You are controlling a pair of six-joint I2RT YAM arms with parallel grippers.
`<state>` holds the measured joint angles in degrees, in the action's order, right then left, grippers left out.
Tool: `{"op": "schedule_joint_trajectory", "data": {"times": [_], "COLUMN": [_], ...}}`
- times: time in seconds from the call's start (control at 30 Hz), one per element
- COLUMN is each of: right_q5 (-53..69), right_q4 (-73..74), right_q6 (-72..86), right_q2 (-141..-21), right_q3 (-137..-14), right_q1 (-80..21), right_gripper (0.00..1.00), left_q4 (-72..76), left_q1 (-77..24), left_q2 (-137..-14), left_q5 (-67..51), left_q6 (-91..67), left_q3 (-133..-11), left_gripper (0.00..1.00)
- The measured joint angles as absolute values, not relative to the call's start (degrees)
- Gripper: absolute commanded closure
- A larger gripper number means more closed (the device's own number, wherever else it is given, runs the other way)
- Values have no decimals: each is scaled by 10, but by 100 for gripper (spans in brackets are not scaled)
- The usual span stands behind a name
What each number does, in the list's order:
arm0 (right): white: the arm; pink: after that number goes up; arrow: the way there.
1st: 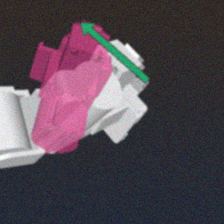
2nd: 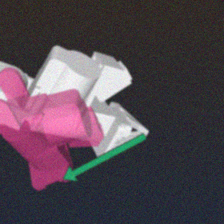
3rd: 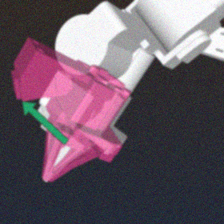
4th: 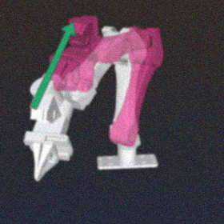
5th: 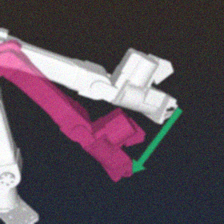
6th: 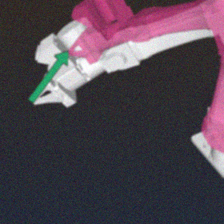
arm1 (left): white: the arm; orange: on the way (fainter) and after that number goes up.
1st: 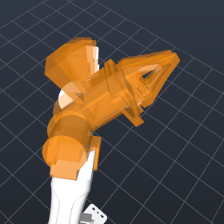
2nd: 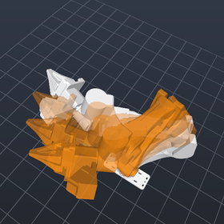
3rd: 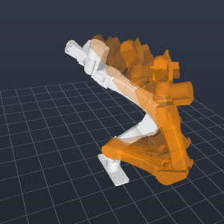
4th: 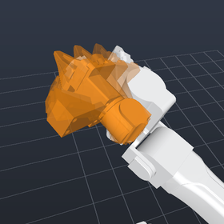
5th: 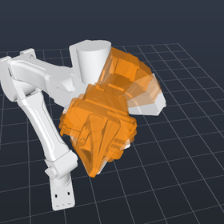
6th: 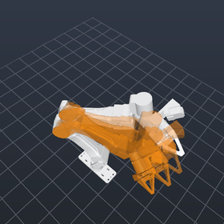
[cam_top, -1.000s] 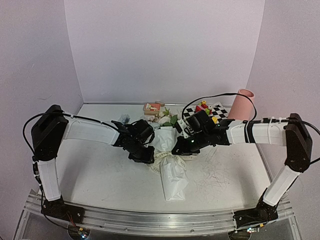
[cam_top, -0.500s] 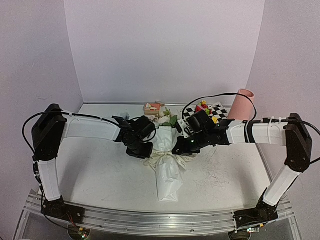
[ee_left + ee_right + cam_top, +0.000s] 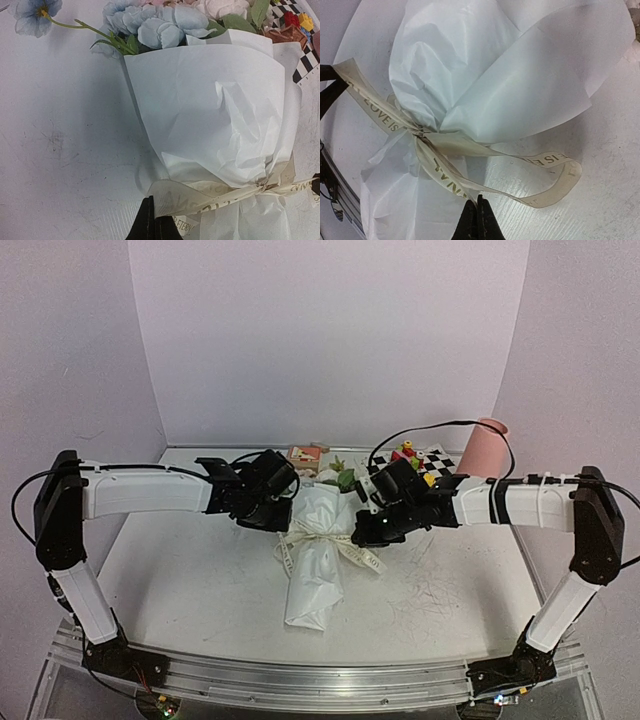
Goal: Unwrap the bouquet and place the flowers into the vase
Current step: Untie the ribbon from the wrapping paper.
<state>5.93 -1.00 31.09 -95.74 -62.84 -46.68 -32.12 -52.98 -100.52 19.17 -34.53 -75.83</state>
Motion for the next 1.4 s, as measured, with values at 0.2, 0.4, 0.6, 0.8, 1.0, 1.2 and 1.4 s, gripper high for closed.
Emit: {"op": "schedule_joint_trajectory", "data": {"times": [0.2, 0.4, 0.6, 0.8, 1.0, 1.2, 1.4], "right_q5": [30, 19, 4, 2, 1, 0, -16], "right_q4": [12, 33, 48, 59, 70, 78, 88], "right_q6": [301, 287, 276, 276, 276, 274, 283], "right_q2": [-957, -953, -935, -913, -902, -896, -896], "right_q3": [-640, -673, -698, -703, -722, -728, -726], "right_q1": [-467, -467, -467, -467, -467, -467, -467], "right_gripper": [100, 100, 100, 100, 100, 100, 100], "left_q4": [-321, -321, -327, -330, -330, -330, -329], "left_q1": [-530, -530, -530, -530, -530, -530, -530], "left_q2": [-992, -987, -962, -930, -925, -925, -922], "left_q5": [211, 218, 218, 227, 228, 228, 235], "left_q6": [-343, -343, -346, -351, -356, -355, -361], "left_q3": [-758, -759, -759, -765, -776, -778, -773], "left_gripper": [100, 100, 100, 100, 100, 100, 100]}}
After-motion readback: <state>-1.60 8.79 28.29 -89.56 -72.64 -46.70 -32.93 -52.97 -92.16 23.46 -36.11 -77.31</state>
